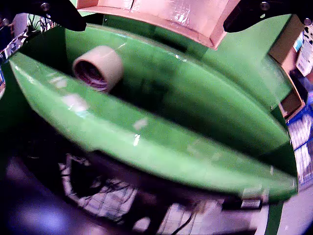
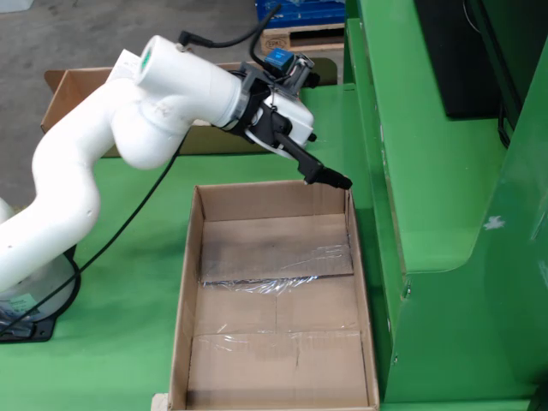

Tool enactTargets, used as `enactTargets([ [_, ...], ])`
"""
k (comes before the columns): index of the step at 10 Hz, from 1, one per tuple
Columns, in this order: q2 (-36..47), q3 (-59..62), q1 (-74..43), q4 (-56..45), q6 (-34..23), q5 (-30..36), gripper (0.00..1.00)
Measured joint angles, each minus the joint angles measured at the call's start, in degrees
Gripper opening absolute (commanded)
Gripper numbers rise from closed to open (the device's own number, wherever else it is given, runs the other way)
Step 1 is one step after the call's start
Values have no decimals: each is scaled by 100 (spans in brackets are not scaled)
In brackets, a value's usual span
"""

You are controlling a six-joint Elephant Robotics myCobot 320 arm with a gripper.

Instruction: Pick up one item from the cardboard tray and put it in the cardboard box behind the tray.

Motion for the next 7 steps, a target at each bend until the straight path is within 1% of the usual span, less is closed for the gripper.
enactTargets([
  [1,272,-255,-316,272,-43,316,100],
  [2,246,-150,-632,185,-219,624,100],
  [3,299,-308,-940,325,-527,940,100],
  [4,624,-633,-1256,598,-703,1248,100],
  [5,1072,-1001,-1661,378,-1037,1644,100],
  [6,1257,-1265,-1889,220,-1125,1881,100],
  [7,1591,-1573,-2205,-35,-1388,2188,100],
])
